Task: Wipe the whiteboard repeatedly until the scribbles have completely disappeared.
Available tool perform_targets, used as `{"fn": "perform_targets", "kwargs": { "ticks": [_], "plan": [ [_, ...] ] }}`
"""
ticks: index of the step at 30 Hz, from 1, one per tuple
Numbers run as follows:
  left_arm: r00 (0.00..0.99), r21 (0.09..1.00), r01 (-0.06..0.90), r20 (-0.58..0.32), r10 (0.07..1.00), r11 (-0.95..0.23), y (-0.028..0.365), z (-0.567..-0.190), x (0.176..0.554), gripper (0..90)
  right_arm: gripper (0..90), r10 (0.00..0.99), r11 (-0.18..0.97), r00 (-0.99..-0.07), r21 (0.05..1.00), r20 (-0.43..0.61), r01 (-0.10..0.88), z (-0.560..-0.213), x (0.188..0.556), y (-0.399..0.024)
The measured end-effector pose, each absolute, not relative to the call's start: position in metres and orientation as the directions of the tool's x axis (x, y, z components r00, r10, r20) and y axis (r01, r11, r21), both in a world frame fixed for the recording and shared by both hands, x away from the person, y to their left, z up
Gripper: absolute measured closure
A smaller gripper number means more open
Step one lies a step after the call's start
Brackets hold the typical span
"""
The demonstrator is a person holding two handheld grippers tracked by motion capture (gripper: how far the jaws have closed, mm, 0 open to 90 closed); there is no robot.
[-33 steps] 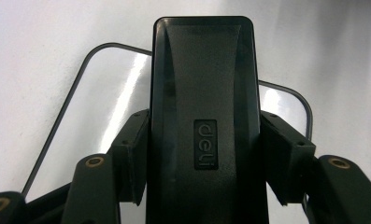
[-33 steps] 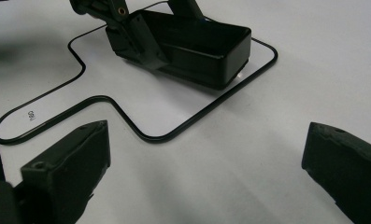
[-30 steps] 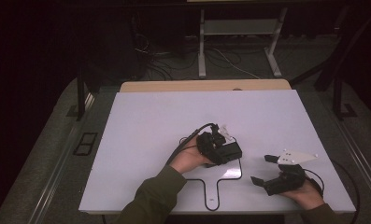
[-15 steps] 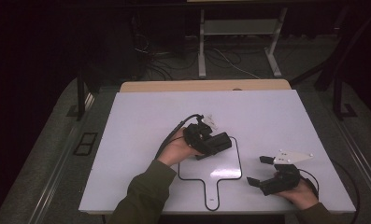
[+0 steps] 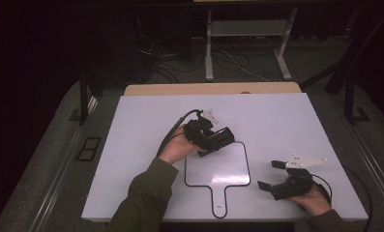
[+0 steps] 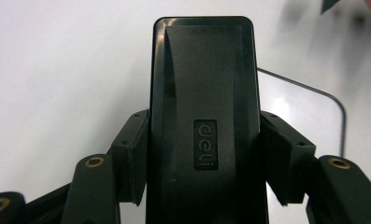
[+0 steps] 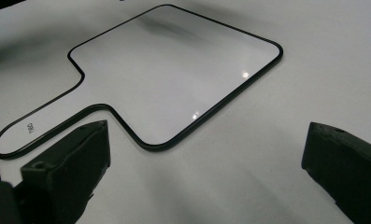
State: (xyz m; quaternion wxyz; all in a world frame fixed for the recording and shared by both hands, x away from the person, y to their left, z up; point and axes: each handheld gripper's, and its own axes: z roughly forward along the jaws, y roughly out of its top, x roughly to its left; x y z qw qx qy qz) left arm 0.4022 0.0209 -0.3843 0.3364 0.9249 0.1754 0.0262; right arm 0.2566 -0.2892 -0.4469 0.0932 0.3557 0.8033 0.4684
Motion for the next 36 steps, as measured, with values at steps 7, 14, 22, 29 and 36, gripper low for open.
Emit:
{"fn": "perform_targets", "kwargs": {
  "ticks": [7,14,22,29,36],
  "plan": [
    [0.92,0.617,0.343,-0.068,0.386,-0.708,0.021,-0.382,0.423,39.2,0.2,0.661,0.309,-0.729,0.82,0.18,0.482,-0.447,0.256,-0.289],
    [0.906,0.609,0.361,-0.051,0.419,-0.706,0.016,-0.376,0.444,39.2,0.3,0.661,0.309,-0.729,0.821,0.177,0.48,-0.447,0.256,-0.289],
    [0.893,0.594,0.375,-0.025,0.449,-0.712,0.01,-0.378,0.468,39.2,0.3,0.662,0.312,-0.73,0.821,0.172,0.477,-0.447,0.256,-0.289],
    [0.883,0.595,0.387,-0.018,0.47,-0.704,0.003,-0.383,0.488,39.2,0.3,0.662,0.311,-0.729,0.823,0.172,0.476,-0.446,0.256,-0.289],
    [0.874,0.574,0.411,-0.026,0.485,-0.708,-0.002,-0.395,0.501,39.2,0.3,0.661,0.307,-0.729,0.824,0.176,0.477,-0.446,0.255,-0.29]
  ]
}}
